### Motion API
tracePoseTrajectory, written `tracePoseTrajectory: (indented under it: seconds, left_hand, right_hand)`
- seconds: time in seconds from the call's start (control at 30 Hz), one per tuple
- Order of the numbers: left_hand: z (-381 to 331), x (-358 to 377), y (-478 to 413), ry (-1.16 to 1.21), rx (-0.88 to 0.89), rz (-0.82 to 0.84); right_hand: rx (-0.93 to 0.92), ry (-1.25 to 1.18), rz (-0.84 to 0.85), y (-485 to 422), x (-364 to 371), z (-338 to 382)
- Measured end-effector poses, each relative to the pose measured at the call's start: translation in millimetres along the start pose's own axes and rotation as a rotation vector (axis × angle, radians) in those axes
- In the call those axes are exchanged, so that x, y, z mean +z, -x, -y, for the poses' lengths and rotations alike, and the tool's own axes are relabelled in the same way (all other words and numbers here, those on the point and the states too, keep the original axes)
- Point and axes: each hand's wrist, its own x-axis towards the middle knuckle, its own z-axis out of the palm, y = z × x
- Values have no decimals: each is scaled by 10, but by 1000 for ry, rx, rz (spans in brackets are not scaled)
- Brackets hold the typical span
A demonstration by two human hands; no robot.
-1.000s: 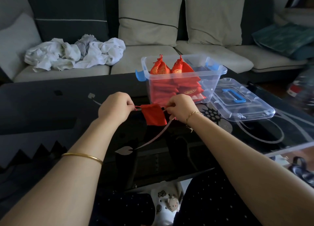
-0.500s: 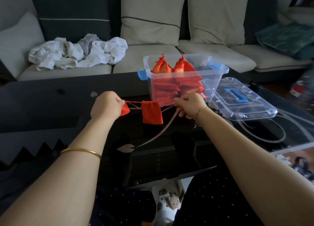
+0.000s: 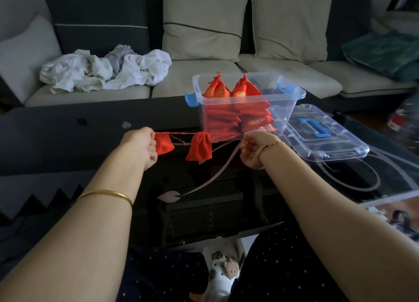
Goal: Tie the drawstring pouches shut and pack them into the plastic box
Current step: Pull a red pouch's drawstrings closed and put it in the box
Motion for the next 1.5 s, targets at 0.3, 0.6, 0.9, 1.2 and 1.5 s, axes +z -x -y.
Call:
tracePoseTrajectory:
  seconds: [0.3, 0.6, 0.9, 1.2, 1.5]
  left_hand:
    - [-40, 154, 90, 249, 284, 369]
    - [53, 318, 260, -294, 585, 542]
    - [89, 359, 235, -316, 577, 568]
    - [79, 370, 219, -231, 526, 500]
    - [82, 368, 203, -329, 597, 492]
  right_hand:
    - [-413, 190, -60, 61, 79, 66]
    - [-1004, 551, 162, 524, 473, 7]
    - [-632, 454, 277, 479, 479, -13]
    - [-756, 733, 281, 510, 399, -61]
    - [-678, 828, 310, 445, 361, -45]
